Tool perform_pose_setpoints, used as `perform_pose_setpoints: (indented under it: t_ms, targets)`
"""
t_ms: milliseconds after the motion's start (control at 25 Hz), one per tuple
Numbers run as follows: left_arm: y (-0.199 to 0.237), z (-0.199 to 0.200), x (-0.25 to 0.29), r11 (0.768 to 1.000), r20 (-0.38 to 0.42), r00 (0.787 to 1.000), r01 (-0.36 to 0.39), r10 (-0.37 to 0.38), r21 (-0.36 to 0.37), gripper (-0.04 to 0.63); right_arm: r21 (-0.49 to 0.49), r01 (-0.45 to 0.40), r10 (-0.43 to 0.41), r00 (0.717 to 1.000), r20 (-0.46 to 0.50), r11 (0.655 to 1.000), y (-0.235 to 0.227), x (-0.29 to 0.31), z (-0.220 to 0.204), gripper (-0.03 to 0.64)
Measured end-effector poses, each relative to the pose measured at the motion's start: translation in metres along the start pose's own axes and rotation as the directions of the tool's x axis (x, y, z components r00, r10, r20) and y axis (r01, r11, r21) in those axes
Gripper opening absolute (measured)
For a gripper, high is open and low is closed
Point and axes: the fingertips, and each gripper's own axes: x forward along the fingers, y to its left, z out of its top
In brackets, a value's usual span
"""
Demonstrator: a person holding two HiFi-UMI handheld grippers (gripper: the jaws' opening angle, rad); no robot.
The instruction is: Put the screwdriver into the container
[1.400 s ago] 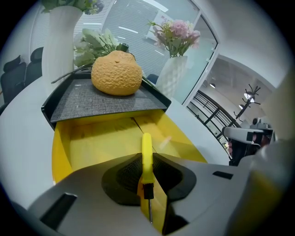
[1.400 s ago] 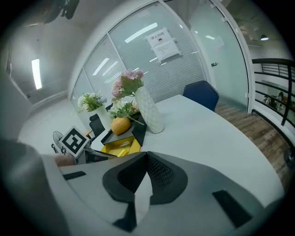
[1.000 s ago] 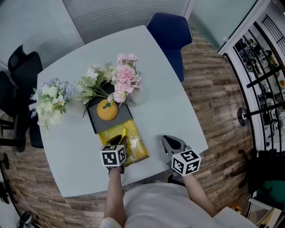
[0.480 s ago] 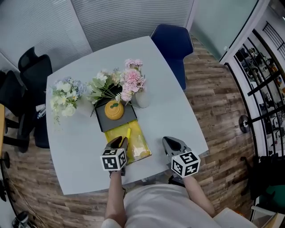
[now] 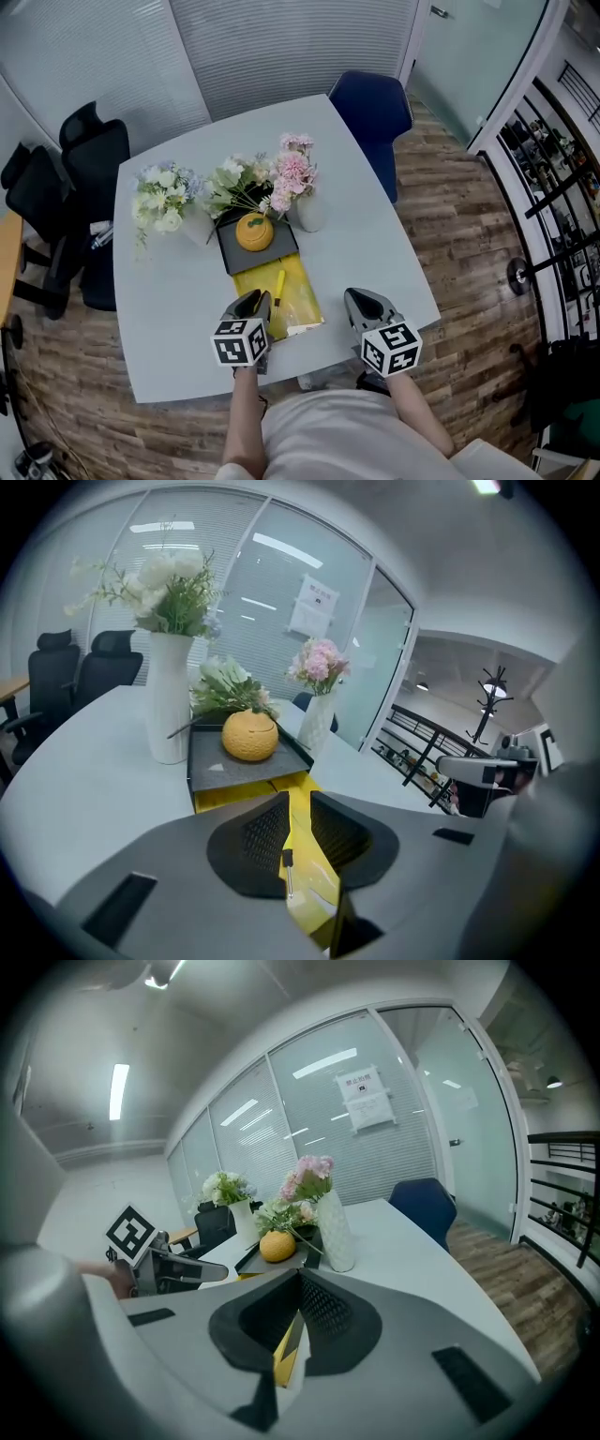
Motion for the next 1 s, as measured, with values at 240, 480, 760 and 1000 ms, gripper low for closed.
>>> perform_pose_setpoints:
  t_ms: [240, 480, 760, 1000]
  targets:
    - [-0.006, 0.011, -0.021, 1.0, 0.066, 0.998, 0.001, -0.002, 0.021, 0.061, 0.013, -0.02, 0.02, 0.999, 0.033, 1.0, 0.011, -0.007, 0.007, 0.015]
    - [-0.015, 0.017, -0.047, 1.0, 0.133, 0.991, 0.004, -0.008, 0.028, 0.051, 0.005, -0.042, 0.042, 0.998, 0.056, 0.999, 0.027, -0.015, 0.011, 0.015]
    - [-0.014, 0.015, -0.072, 1.0, 0.173, 0.985, -0.001, -0.003, 0.024, 0.021, -0.024, -0.056, 0.058, 0.995, 0.077, 0.998, 0.047, -0.023, 0.017, 0.015]
    - [-0.012, 0.013, -0.082, 1.0, 0.187, 0.982, -0.004, -0.002, 0.031, 0.011, -0.025, -0.052, 0.054, 0.995, 0.083, 0.998, 0.054, -0.03, 0.013, 0.015]
